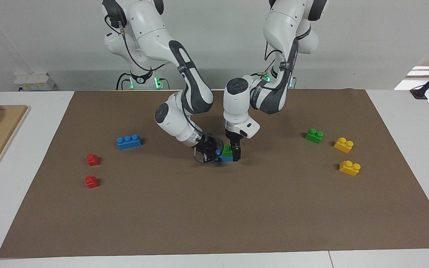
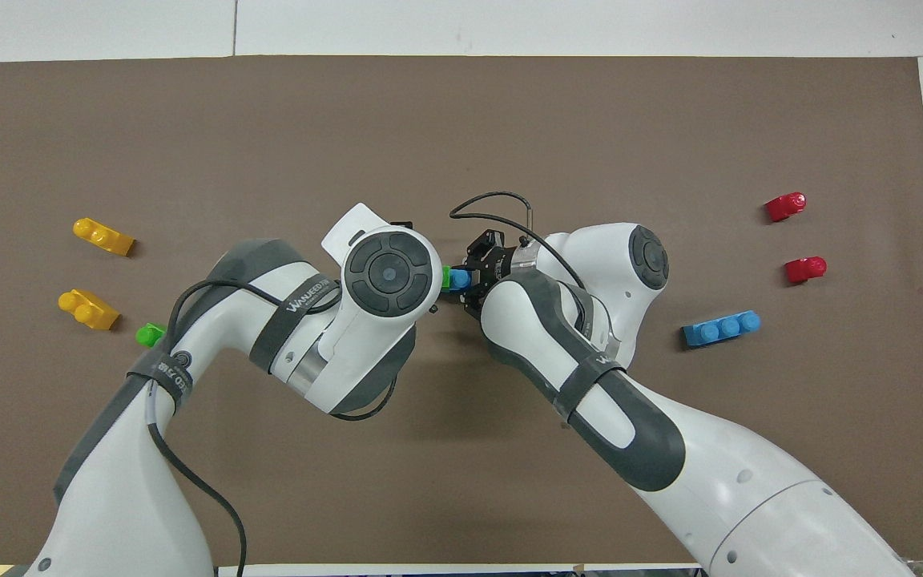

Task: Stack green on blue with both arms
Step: 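Press the green brick onto the blue brick while the right gripper holds it, then open the left gripper and withdraw while the right gripper sets the bricks down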

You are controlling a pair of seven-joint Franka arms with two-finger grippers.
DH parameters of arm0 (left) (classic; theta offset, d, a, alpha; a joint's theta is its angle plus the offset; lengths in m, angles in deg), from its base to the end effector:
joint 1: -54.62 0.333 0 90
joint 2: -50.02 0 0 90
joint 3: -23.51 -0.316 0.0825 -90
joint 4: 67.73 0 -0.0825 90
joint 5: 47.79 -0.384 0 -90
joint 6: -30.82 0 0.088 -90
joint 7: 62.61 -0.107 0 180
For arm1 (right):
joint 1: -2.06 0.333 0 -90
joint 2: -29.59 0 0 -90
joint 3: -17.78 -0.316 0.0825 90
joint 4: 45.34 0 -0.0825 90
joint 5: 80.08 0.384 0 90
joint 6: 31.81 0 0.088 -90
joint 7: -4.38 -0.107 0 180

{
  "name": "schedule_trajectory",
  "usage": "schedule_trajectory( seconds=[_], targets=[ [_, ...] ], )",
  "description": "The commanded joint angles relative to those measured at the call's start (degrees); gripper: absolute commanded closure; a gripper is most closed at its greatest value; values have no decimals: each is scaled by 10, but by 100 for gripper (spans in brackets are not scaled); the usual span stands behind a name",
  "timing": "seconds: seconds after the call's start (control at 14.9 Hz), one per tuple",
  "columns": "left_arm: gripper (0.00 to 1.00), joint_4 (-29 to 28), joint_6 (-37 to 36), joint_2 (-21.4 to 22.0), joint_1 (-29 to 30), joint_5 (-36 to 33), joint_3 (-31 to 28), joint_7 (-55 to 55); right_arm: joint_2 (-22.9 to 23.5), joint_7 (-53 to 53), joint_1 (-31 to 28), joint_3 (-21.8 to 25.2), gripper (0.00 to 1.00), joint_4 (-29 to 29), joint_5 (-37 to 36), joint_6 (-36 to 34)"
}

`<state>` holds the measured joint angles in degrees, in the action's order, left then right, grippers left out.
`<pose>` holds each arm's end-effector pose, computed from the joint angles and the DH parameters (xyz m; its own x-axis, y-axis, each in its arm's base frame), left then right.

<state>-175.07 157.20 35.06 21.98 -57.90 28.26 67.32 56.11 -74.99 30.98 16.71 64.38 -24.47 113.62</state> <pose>0.5023 -0.3729 0.3819 0.0480 0.9973 0.0550 0.9896 -0.0549 0.1327 0.5598 0.3111 0.2635 -0.0548 -0.8107 -0.5829 -0.9969 0.0775 -0.0140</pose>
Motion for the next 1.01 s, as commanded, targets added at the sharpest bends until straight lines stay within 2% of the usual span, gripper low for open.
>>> schedule_trajectory(
  seconds=[0.0,0.07,0.2,0.27,0.81,0.94],
  targets=[
    [0,-8,-42,36,0,15,-1,-35,-7,12,3,0,100,21,15,19],
    [0,-8,-53,45,1,24,-1,-51,-7,14,1,0,76,21,15,18],
    [0,-9,-76,66,13,27,-2,-106,-7,14,0,1,3,19,15,18],
    [0,-9,-88,78,23,28,-2,-143,-7,15,0,1,0,16,14,17],
    [0,-7,-128,113,147,43,-2,-474,-23,15,-26,2,0,12,14,-12],
    [0,-7,-136,126,193,60,-2,-570,-28,15,-35,2,0,12,14,-20]
  ],
)
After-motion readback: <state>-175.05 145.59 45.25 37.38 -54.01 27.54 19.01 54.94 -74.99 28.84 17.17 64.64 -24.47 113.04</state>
